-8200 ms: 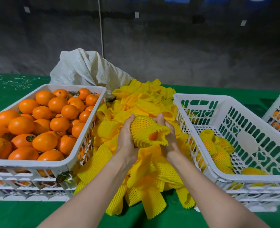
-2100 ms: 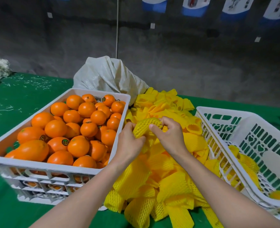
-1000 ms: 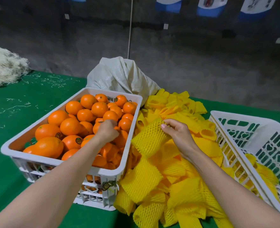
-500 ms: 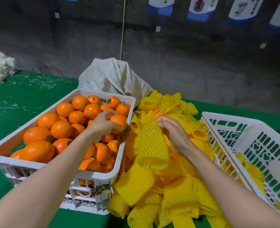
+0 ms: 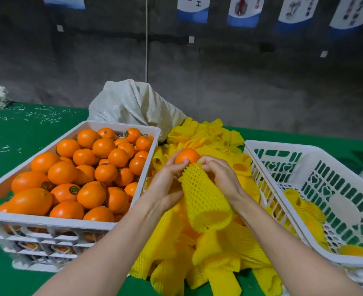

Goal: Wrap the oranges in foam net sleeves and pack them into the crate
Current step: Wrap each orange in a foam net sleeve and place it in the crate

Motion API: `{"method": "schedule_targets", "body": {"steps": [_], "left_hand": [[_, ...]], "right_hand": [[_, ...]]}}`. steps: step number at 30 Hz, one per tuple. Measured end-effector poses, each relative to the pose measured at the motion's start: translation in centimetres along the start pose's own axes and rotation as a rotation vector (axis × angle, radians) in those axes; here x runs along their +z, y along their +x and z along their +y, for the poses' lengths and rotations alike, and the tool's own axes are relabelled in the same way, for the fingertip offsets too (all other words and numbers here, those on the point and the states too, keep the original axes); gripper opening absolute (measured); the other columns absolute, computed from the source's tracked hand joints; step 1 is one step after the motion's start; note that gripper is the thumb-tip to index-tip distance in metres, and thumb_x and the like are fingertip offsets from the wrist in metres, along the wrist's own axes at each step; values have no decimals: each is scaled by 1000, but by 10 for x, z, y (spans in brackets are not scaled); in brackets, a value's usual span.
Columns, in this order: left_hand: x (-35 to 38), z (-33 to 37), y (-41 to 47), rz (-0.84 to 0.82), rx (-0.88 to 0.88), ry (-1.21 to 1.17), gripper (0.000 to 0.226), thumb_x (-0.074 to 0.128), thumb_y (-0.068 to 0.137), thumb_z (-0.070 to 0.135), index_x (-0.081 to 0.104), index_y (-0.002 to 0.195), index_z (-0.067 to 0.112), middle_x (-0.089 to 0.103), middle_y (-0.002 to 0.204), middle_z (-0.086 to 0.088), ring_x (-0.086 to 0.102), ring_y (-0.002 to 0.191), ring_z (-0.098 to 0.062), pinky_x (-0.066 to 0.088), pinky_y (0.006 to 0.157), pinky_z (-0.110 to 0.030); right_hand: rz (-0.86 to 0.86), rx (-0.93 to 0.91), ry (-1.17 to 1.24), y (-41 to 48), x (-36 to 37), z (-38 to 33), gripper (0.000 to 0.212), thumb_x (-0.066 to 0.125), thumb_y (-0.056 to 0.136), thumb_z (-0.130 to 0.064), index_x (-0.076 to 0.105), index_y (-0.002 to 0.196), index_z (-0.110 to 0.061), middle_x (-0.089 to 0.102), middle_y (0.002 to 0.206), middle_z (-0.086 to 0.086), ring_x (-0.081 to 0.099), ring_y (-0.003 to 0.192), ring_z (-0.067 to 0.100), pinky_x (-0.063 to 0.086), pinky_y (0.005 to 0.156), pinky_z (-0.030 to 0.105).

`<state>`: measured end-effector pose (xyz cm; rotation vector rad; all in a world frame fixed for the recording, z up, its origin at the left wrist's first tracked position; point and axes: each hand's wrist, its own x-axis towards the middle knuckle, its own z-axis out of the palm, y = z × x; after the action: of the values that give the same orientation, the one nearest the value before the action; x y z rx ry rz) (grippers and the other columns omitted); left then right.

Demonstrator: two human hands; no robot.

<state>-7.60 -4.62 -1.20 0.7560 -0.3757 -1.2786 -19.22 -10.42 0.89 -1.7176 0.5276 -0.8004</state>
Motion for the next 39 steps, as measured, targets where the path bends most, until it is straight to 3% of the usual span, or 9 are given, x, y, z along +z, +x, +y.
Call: {"method": "schedule_targets", "body": {"steps": [5,10,16,20,22,23,29,34,39], "left_hand": [[18,-29,-8,-11,-4,-68,42,46,91,0,54,126,21,68,87,-14,65,75,-25,51,72,-36],[21,-38,-17,-175,-44,4,56,55,84,31,50,134,7,61,119,-18,59,110,-30,44,98,-43],[22,-51,-3,-61,93,112,62,63,76,29,50,133,8,68,105,-11,67,92,-23,57,78,-35],[33,-55,-11,-400,207,30,71,32,98,52,64,108,-10,68,107,-19,63,108,-19,43,99,-27],[28,-58,-7,-312,41,-23,63,67,75,56,74,72,-7,73,84,-16,70,87,-9,53,80,-19],[22,-59,-5,-219,36,-23,59,62,70,62,77,68,5,74,79,-9,71,78,-9,56,71,-21],[20,-51,4,-15,-130,-103,55,61,74,54,73,103,9,71,107,-14,70,91,-27,54,79,-39],[20,-44,4,-44,-162,-167,53,63,69,50,77,85,2,72,94,-16,71,79,-29,59,71,-38],[14,-41,9,-2,-147,-156,52,51,87,53,73,88,6,71,86,-16,69,78,-27,53,79,-38]], "right_hand": [[319,-149,-341,-13,-12,19,24,44,91,3,54,71,-6,39,54,-7,40,48,-1,26,49,16],[462,-179,-399,-21,-27,24,19,41,89,-14,49,73,-11,43,60,-10,39,55,2,29,56,29],[538,-216,-407,-29,-20,29,18,42,95,-14,44,77,-11,38,60,-6,37,57,13,28,57,37],[516,-280,-437,-40,-4,39,17,33,91,-26,40,80,-14,31,53,-8,32,45,7,20,49,32],[507,-295,-413,-41,-3,42,17,34,93,-24,41,80,-16,30,51,-8,35,43,8,18,45,25],[520,-286,-392,-39,-6,43,17,36,94,-21,41,79,-15,31,52,-8,37,43,7,18,46,25],[536,-155,-246,-17,-25,40,21,45,95,-4,49,75,-7,42,62,-4,37,56,2,27,54,25],[406,-132,-67,-18,-19,42,31,43,99,-18,45,69,-13,42,65,7,40,64,15,33,58,35],[266,-62,-57,-17,-24,38,20,43,99,-27,53,116,-27,61,105,-1,57,98,11,47,83,27]]}}
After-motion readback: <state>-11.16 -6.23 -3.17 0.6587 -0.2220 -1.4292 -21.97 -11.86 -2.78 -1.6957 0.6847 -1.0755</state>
